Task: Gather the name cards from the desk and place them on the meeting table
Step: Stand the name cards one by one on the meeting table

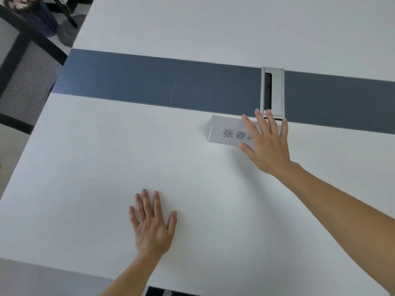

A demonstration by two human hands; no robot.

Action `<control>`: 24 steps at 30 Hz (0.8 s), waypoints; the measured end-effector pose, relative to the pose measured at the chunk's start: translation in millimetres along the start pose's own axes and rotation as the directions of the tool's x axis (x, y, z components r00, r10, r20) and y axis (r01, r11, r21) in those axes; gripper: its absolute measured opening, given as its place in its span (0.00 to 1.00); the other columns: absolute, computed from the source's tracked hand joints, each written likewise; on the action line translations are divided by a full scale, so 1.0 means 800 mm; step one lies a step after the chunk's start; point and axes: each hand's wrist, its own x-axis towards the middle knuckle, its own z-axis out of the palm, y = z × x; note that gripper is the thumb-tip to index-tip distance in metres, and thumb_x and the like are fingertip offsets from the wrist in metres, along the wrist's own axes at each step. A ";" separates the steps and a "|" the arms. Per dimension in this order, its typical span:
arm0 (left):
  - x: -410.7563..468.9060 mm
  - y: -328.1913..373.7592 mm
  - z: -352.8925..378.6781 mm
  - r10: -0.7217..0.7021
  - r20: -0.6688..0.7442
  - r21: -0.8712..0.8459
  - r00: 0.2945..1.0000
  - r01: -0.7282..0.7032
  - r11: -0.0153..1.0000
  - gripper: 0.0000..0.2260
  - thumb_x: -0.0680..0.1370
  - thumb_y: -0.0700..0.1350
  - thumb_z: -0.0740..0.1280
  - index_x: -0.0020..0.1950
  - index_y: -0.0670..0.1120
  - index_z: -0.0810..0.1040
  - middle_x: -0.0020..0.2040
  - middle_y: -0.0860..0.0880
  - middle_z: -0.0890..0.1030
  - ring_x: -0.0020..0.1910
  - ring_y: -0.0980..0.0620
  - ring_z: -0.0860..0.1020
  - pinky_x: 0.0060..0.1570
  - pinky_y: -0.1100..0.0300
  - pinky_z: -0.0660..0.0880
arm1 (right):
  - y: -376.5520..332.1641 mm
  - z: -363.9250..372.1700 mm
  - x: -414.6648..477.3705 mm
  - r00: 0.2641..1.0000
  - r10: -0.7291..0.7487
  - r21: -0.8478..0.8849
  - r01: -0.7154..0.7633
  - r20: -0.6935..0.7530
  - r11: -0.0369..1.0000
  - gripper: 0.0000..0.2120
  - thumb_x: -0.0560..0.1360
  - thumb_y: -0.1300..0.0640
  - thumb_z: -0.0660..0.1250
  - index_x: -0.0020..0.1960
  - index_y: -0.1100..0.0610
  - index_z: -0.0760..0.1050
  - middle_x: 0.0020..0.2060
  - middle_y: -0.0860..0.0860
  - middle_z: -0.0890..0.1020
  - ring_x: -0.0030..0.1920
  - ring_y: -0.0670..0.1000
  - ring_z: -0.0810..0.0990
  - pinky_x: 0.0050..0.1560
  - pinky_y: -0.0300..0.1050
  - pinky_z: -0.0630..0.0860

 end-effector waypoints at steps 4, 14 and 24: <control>0.000 -0.001 0.001 -0.002 -0.004 -0.005 1.000 0.002 1.000 0.36 0.77 0.65 0.40 0.78 0.43 0.54 0.79 0.40 0.52 0.78 0.40 0.47 0.74 0.42 0.43 | 0.009 -0.005 0.028 1.000 -0.008 0.017 0.008 0.013 1.000 0.33 0.77 0.40 0.58 0.78 0.47 0.53 0.78 0.56 0.55 0.78 0.61 0.48 0.73 0.68 0.44; -0.001 -0.004 0.006 0.010 -0.019 -0.008 1.000 -0.010 1.000 0.35 0.77 0.64 0.43 0.78 0.43 0.52 0.79 0.39 0.52 0.78 0.40 0.47 0.74 0.41 0.43 | 0.012 -0.011 0.031 1.000 0.003 0.026 -0.003 -0.002 1.000 0.34 0.76 0.40 0.59 0.78 0.48 0.52 0.78 0.57 0.55 0.78 0.60 0.47 0.73 0.66 0.43; -0.004 -0.005 -0.029 0.018 0.137 -0.025 0.990 -0.015 1.000 0.34 0.79 0.63 0.46 0.79 0.46 0.44 0.79 0.40 0.43 0.78 0.40 0.41 0.75 0.42 0.43 | -0.018 -0.052 -0.169 0.945 0.303 0.622 -0.313 0.125 0.718 0.10 0.76 0.53 0.66 0.54 0.54 0.81 0.41 0.46 0.83 0.42 0.48 0.81 0.52 0.46 0.77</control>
